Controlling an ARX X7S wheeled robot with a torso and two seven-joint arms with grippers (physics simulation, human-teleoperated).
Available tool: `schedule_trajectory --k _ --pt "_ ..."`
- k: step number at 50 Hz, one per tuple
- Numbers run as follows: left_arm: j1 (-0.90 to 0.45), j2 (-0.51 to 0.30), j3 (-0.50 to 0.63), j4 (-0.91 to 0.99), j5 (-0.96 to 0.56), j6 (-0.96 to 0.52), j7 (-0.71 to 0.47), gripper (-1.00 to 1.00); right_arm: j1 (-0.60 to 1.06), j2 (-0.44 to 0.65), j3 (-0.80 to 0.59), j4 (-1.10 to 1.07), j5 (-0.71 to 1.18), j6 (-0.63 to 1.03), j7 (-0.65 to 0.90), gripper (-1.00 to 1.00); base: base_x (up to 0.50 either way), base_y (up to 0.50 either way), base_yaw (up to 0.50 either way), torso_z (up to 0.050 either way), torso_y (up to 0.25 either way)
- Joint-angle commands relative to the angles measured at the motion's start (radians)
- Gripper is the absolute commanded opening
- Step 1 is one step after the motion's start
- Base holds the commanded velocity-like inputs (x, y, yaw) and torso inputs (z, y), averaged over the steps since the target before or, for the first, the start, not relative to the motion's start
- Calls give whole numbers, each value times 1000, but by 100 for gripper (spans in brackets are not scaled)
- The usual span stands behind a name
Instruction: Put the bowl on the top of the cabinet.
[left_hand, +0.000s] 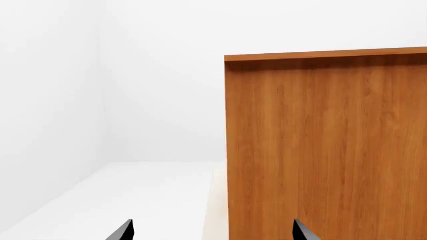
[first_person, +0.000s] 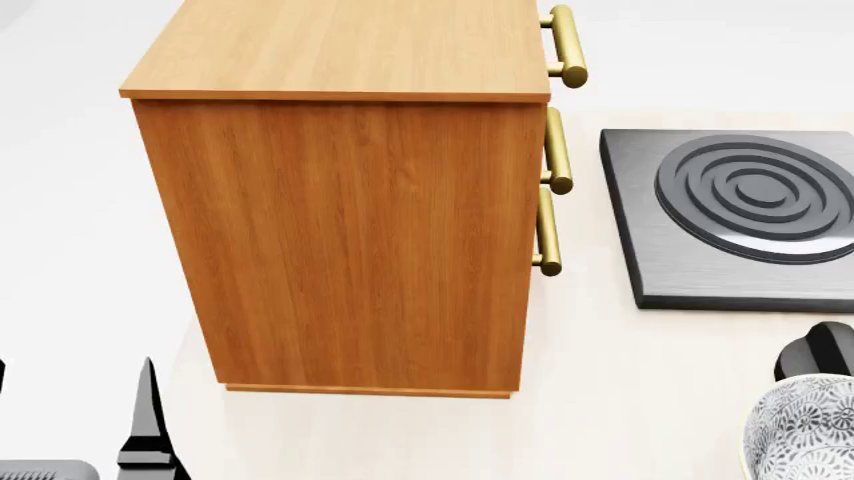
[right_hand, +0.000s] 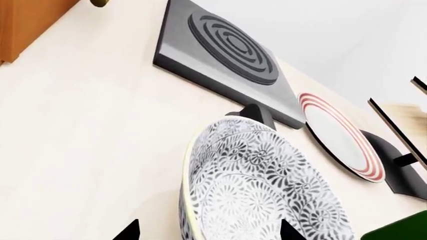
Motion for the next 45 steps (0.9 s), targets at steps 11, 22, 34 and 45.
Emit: schedule_trajectory --k 11,22,34,45 --pt "2 -5 3 0 -3 4 -5 100 -5 -3 7 8 -5 -14 7 100 0 0 0 0 0" --pt "-1 -6 9 2 -2 1 -8 100 4 -11 -6 24 -16 -18 2 100 0 0 0 0 0" --pt "-2 -9 10 5 -6 -2 -12 100 11 -18 -16 37 -21 -24 -6 100 0 0 0 0 0" --pt "-1 -11 10 -1 -6 6 -13 100 21 -24 -22 54 -26 -24 -10 100 0 0 0 0 0"
